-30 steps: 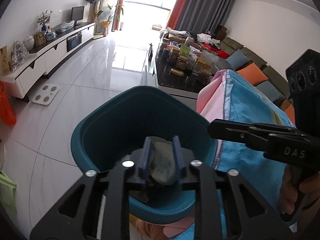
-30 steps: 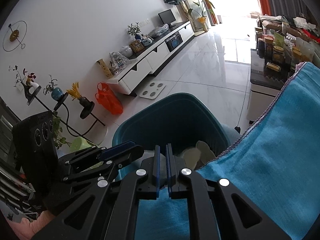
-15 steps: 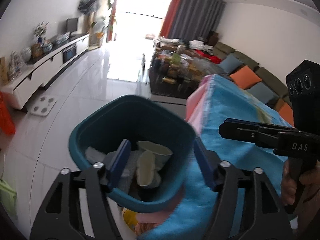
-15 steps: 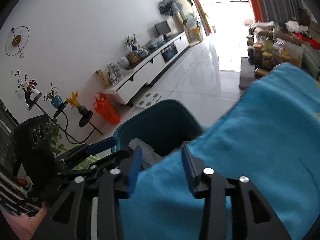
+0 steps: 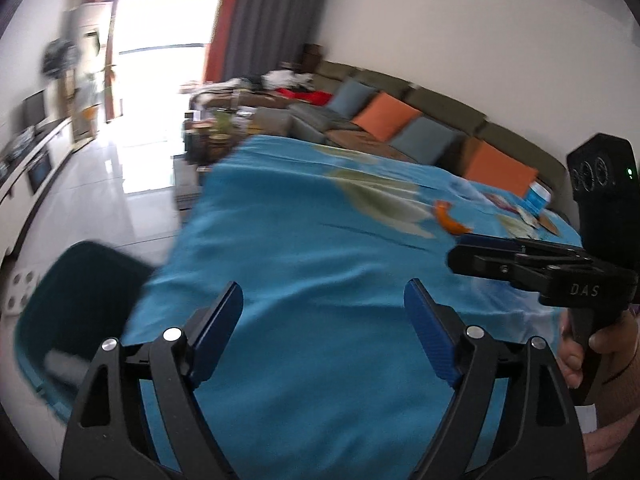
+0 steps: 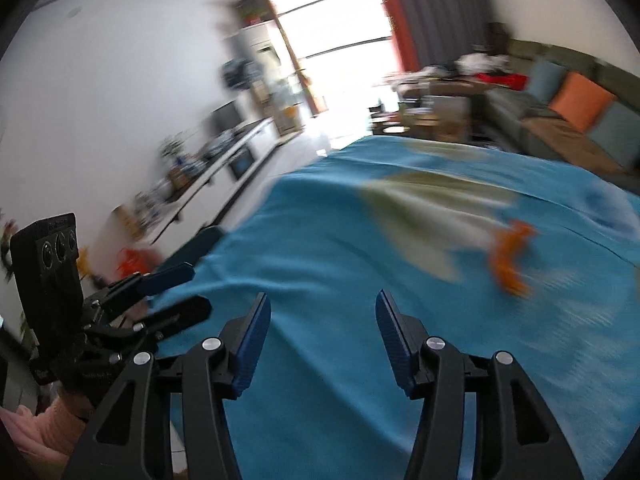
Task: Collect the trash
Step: 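Move both grippers back over the trash on the bed, then grasp the orange peel with the left gripper while the right grasps the clear green wrapper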
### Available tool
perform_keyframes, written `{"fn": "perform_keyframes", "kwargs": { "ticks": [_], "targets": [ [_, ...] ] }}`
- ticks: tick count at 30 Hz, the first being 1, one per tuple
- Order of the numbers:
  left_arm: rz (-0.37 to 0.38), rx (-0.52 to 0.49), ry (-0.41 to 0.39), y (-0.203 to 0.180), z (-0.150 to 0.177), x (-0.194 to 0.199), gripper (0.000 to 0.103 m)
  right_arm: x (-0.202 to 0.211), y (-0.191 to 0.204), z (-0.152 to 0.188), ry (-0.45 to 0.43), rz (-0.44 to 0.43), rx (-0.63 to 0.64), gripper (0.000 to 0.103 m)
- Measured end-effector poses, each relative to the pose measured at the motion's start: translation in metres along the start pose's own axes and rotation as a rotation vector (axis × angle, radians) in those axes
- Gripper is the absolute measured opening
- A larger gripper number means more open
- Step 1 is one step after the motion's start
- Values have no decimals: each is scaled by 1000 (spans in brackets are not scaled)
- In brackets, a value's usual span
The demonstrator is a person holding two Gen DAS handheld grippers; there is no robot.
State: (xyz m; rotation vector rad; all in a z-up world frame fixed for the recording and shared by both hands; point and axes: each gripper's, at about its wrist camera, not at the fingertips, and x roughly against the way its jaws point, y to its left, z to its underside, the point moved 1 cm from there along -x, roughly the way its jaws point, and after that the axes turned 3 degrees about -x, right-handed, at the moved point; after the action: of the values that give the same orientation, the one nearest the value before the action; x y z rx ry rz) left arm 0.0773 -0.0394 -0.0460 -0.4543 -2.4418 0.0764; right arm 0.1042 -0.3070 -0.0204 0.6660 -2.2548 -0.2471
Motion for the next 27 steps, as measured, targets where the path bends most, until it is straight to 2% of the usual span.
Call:
{"fn": "perform_keyframes", "kwargs": {
  "ticks": [5,7,12,14,20,23,26,27],
  "targets": [
    [79,-79,61,-51,-15,-41,81,45,-65,14,-75,143,-123,52],
    [102,-108,93,-70,-20,-54,76,64,-88,19,-115,208,-166,52],
    [109,-184,106,-109,-44,-85,76,106,-136,32,-224,344,-270,52],
    [109,-193,127,-117,-51,-99,76,114,-155,38,-236,379,-319,52],
    [88,-209,211,-137,-69,-150,67,109,-201,46,-198,389,-431,52],
    [92,-208,252,-143,-73,-170,62,101,-206,45,-180,379,-447,51],
    [98,-202,280,-145,-75,-183,56,97,-209,44,-166,367,-463,42],
    [101,-199,291,-145,-75,-188,52,96,-210,44,-162,360,-469,35]
  ]
}}
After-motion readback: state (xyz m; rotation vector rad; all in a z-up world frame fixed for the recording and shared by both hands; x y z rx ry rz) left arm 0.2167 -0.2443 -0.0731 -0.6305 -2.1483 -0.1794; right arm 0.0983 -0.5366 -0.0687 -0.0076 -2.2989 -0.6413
